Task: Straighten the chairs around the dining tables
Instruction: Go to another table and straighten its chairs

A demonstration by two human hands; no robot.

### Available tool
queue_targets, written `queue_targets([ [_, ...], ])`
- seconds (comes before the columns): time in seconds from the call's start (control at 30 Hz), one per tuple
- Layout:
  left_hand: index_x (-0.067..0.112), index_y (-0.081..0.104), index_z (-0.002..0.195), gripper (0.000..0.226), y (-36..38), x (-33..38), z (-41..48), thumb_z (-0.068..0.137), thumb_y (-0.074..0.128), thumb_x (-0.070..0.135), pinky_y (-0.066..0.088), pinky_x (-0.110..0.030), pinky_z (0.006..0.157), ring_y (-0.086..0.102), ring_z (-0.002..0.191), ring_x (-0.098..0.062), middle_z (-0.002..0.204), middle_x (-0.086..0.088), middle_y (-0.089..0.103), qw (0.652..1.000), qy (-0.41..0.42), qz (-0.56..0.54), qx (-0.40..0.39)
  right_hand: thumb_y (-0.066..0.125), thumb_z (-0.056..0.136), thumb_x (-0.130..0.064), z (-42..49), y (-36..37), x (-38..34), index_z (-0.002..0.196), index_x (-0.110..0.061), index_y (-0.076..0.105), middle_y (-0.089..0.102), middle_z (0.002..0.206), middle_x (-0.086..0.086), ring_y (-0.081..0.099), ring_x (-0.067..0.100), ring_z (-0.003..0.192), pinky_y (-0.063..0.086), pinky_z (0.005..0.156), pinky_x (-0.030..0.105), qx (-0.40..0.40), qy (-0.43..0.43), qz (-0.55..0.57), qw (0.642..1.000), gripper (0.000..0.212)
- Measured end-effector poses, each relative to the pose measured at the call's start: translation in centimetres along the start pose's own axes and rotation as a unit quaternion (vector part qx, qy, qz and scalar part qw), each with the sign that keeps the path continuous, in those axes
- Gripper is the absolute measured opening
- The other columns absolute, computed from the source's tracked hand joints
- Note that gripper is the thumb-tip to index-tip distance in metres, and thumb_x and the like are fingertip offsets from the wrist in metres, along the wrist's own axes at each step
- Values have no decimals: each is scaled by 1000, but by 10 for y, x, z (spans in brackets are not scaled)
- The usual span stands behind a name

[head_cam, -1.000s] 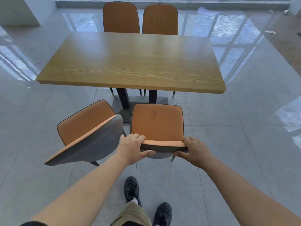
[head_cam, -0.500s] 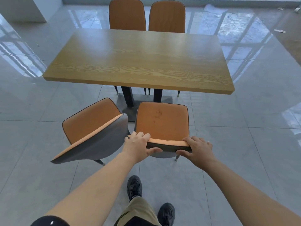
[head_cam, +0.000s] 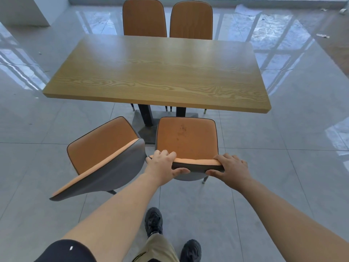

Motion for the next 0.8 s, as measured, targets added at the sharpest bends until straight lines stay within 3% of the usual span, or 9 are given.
queue_targets([
  [0.27, 35, 49, 114, 102, -2, -1, -10, 54, 2, 104, 46, -57, 92, 46, 104, -20, 113, 4, 55, 1000, -14, -22, -18, 49, 84, -78, -10, -2, -9, 122, -40, 52, 55, 115, -11, 51, 18, 113, 39, 101, 45, -5, 0, -18, 1000, 53],
  [0.53, 36, 49, 112, 99, -5, 0, -18, 54, 9, 104, 47, -55, 93, 45, 102, -17, 113, 7, 55, 998, -28, -39, -27, 52, 85, -75, -19, -5, -16, 123, -40, 52, 55, 115, -11, 51, 16, 111, 38, 103, 45, -16, 4, 7, 1000, 51],
  [0.63, 34, 47, 120, 91, -11, 5, -22, 63, 24, 100, 46, -53, 96, 44, 108, -18, 118, 6, 52, 996, -48, -46, -58, 53, 86, -73, -19, -12, -18, 123, -37, 53, 57, 116, -9, 52, 16, 108, 42, 101, 46, -47, 3, 6, 999, 52],
  [0.7, 32, 44, 127, 76, -15, 7, -28, 75, 43, 87, 46, -52, 99, 44, 116, -19, 126, 4, 50, 995, -50, -54, -61, 53, 87, -71, -18, -19, -26, 122, -34, 51, 57, 116, -7, 54, 16, 104, 47, 95, 43, -56, -7, -8, 998, 52],
  [0.8, 29, 39, 140, 72, -24, 3, -44, 84, 56, 71, 45, -50, 104, 42, 129, -20, 141, 3, 47, 996, -37, -74, -45, 56, 88, -66, -18, -26, -48, 131, -29, 49, 57, 124, -3, 55, 16, 105, 52, 88, 36, -60, -43, -5, 997, 57],
])
Point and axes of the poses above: each hand's wrist, its own z-axis towards the middle knuckle, its own y-axis out of the palm, x = y × z, the point moved 2 cm from there along z, towards the middle knuckle
